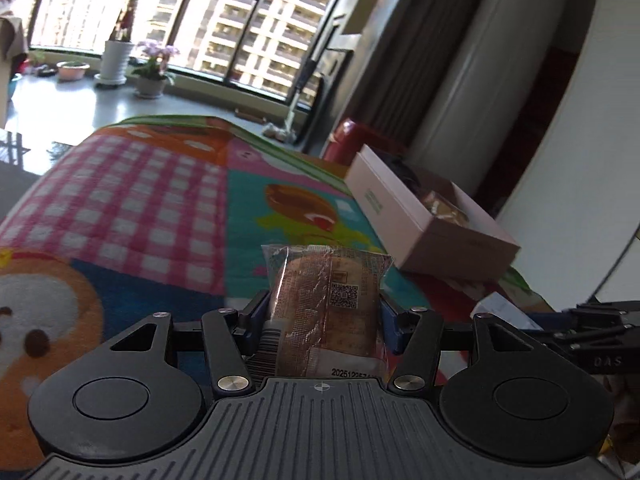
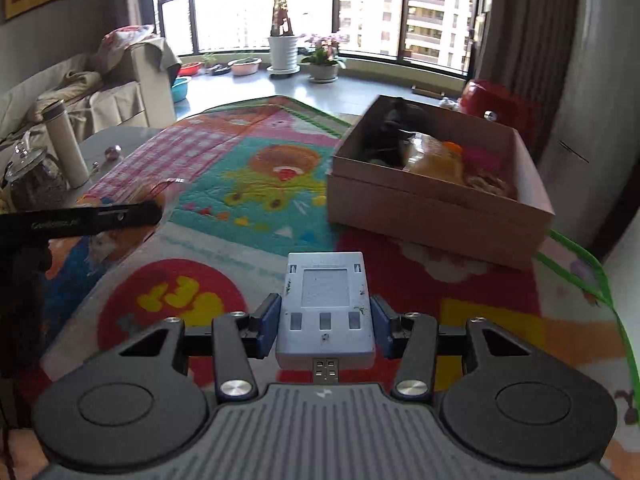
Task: Organize objects
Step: 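Drop the bread loaf into the pink box with the left tool while the right tool holds the charger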
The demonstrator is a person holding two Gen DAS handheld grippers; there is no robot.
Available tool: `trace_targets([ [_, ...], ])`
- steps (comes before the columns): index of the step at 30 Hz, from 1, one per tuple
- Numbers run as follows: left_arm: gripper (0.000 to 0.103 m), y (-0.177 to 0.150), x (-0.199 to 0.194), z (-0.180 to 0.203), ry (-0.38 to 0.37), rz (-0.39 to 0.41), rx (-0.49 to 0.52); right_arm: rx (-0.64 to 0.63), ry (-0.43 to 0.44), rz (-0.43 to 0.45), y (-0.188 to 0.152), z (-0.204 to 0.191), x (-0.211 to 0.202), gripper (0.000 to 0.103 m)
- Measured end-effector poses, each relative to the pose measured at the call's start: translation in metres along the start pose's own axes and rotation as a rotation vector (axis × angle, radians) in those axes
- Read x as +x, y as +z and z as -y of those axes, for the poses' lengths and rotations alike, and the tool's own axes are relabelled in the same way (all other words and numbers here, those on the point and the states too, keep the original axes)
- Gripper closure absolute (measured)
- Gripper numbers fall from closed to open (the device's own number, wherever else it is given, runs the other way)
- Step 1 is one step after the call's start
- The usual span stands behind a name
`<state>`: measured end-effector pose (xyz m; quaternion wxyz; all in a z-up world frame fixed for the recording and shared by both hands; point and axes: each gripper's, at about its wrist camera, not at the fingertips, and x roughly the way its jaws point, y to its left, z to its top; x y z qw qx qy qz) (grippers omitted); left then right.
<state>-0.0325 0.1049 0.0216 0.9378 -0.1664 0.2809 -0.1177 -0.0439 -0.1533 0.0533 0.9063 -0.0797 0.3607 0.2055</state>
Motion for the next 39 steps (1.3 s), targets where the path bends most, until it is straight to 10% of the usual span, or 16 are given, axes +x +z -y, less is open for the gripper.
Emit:
trace_targets([
  [10,0.043,0.075,0.051,0.107,-0.119,0.064,0.152,0.135,-0.017,0.163,-0.025,0.056,-0.031,0.056],
  [19,0.042,0.103,0.180,0.123,0.045,-0.075,0.007,0.226,-0.014,0.171,-0.039,0.077,-0.018,0.056],
  [26,0.042,0.108,0.143,0.098,-0.018,0.112,-0.073,0.242,-0.036,0.132,-0.044,0.087,-0.004,0.056],
  [31,0.042,0.103,0.146,0.087,-0.134,-0.004,-0.132,0.240,-0.043,0.124,-0.039,0.084,0.003,0.056],
  [39,0.040,0.097,0.164,0.099,-0.116,0.005,-0.063,0.209,-0.072,0.121,-0.031,0.076,-0.001,0.056],
])
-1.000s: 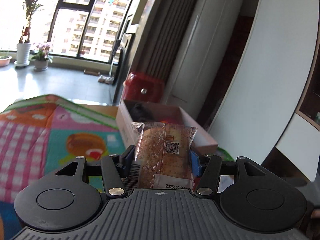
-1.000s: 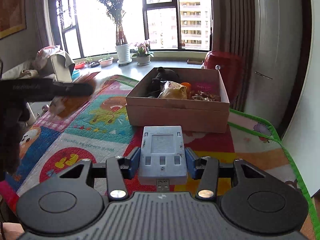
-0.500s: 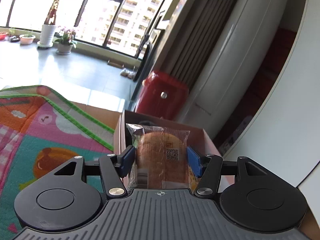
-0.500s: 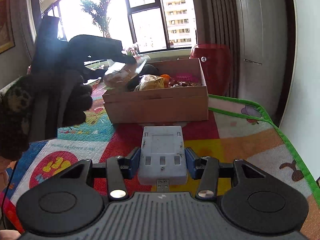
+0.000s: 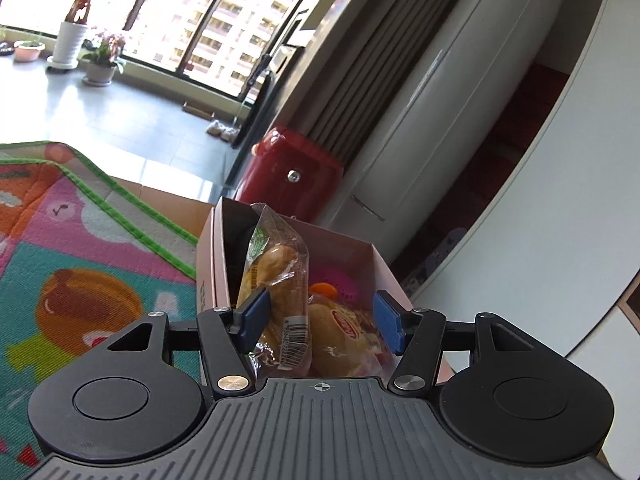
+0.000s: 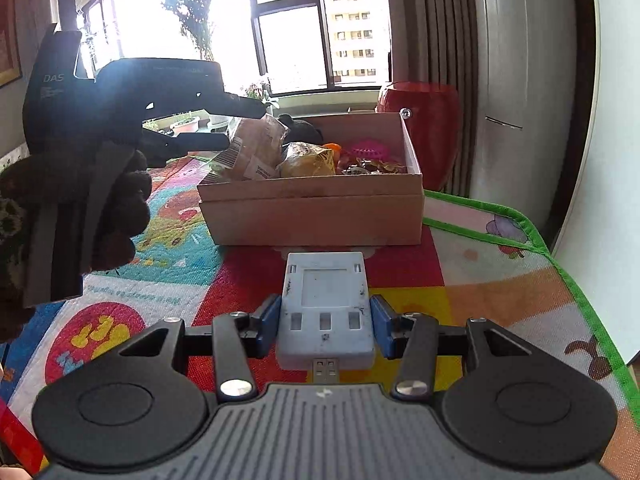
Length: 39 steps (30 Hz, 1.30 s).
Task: Organize objects
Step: 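Drop the bread loaf into the pink box with the left tool while the right tool holds the charger, then drop the white charger into the pink box with the right tool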
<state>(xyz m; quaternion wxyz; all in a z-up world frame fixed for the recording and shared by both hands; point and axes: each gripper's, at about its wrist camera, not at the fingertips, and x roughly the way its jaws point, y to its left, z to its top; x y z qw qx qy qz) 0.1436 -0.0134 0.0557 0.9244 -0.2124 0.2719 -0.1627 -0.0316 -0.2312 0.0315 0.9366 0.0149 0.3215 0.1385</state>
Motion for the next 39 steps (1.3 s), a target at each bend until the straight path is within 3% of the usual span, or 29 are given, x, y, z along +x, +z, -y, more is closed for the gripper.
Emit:
trace_targets([
  [2,0.039,0.002,0.009,-0.001,0.016,-0.023,0.009,-0.003,-0.006,-0.004,0.001,0.000,0.001,0.056],
  [5,0.040,0.004,0.022,-0.012,0.031,-0.068,-0.053,-0.002,-0.005,-0.010,0.004,-0.001,0.003,0.056],
  [10,0.041,0.005,0.017,-0.015,-0.016,-0.088,-0.033,-0.020,-0.016,0.015,0.016,-0.004,-0.003,0.056],
  [12,0.043,0.005,0.003,-0.019,-0.036,-0.058,-0.042,-0.021,-0.019,0.043,0.028,-0.003,-0.008,0.056],
  [16,0.043,0.001,-0.036,-0.023,0.012,0.076,-0.026,-0.028,-0.047,0.147,0.075,0.000,-0.012,0.056],
  [19,0.043,-0.011,-0.054,-0.014,0.014,0.076,0.054,0.007,-0.058,0.177,0.118,0.006,0.008,0.055],
  [21,0.043,-0.025,-0.065,-0.006,0.033,0.051,0.160,0.016,-0.071,0.169,0.139,0.010,0.028,0.040],
  [23,0.043,-0.042,-0.074,0.000,0.082,0.015,0.265,0.025,-0.127,0.153,0.145,0.013,0.040,0.038],
  [25,0.043,-0.058,-0.078,-0.004,0.141,-0.055,0.319,0.041,-0.106,0.115,0.133,0.015,0.042,0.031],
  [27,0.043,-0.073,-0.083,-0.017,0.189,-0.135,0.315,0.055,-0.044,0.072,0.107,0.012,0.035,0.005],
  [28,0.043,-0.079,-0.085,-0.024,0.210,-0.168,0.304,0.048,-0.029,0.059,0.091,0.005,0.029,0.001],
  [30,0.043,-0.092,-0.090,-0.034,0.259,-0.222,0.300,0.006,-0.043,0.033,0.058,-0.008,0.022,0.000],
  [34,0.043,-0.105,-0.104,-0.037,0.285,-0.197,0.290,-0.049,-0.090,-0.071,0.011,-0.033,0.029,0.000],
  [35,0.039,-0.105,-0.104,-0.037,0.288,-0.191,0.270,-0.046,-0.084,-0.095,0.004,-0.035,0.033,0.000],
  [37,0.016,-0.108,-0.100,-0.031,0.279,-0.186,0.265,-0.039,-0.078,-0.137,-0.004,-0.039,0.042,0.000],
  [39,0.002,-0.113,-0.089,-0.024,0.270,-0.184,0.284,-0.069,-0.121,-0.121,-0.007,-0.046,0.046,0.000],
])
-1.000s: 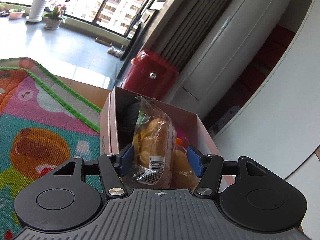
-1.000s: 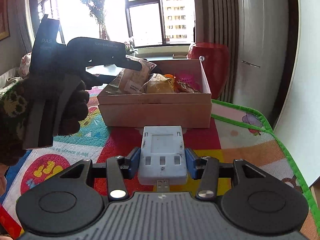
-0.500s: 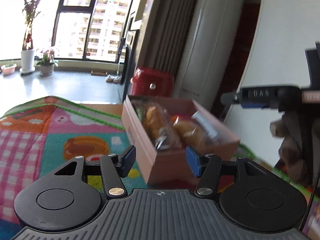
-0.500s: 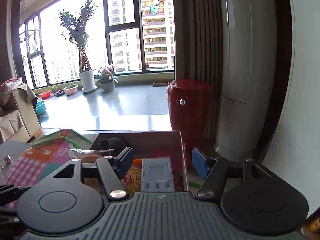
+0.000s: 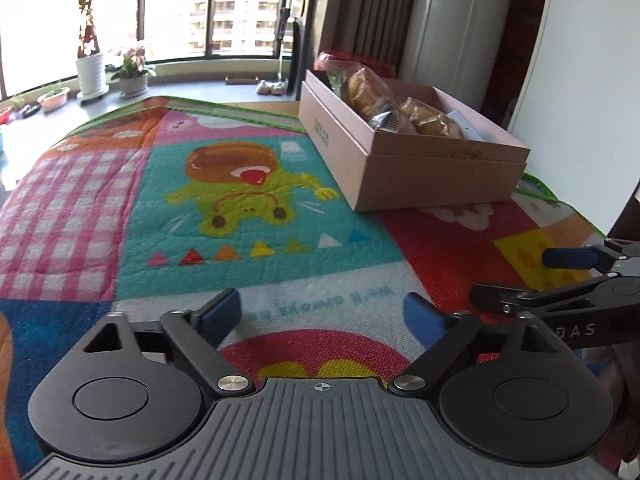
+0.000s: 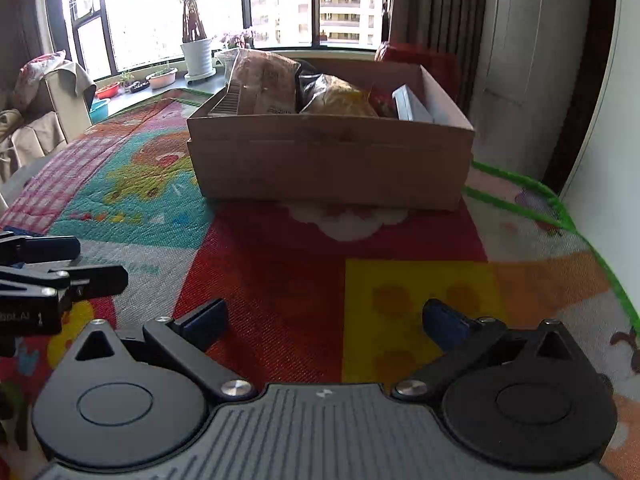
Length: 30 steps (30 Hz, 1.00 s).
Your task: Organize objects
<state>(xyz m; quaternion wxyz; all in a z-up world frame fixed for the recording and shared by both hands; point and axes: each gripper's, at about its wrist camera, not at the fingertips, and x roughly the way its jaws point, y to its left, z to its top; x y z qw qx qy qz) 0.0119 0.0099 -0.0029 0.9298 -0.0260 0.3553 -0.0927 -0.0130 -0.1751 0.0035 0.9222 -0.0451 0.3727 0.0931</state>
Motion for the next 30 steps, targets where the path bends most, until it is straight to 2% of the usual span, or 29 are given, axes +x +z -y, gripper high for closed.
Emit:
trace_targets([
  [2,0.001,-0.002,0.004,0.012,0.051,0.007,0.032,0.003,-0.011,0.002,0.002,-0.003,0.001,0.000],
  [4,0.001,-0.002,0.006,0.014,0.078,0.011,0.017,0.041,-0.011,0.004,0.004,0.003,0.003,0.000],
  [11,0.001,-0.002,0.002,0.011,0.094,0.039,-0.045,0.026,0.008,0.079,-0.004,0.007,0.005,0.000],
  [14,0.002,0.000,0.004,0.014,0.190,0.022,-0.038,0.032,0.005,0.086,-0.005,0.008,0.004,0.000],
  [15,0.002,0.000,0.004,0.014,0.201,0.019,-0.037,0.038,-0.003,0.087,-0.005,0.009,0.004,0.000],
  [17,0.002,0.000,0.005,0.016,0.210,0.015,-0.023,0.062,-0.032,0.088,-0.005,0.012,0.005,0.000],
  [30,0.001,-0.006,0.004,0.019,0.234,0.049,-0.027,0.062,-0.035,0.086,-0.005,0.013,0.007,0.000],
])
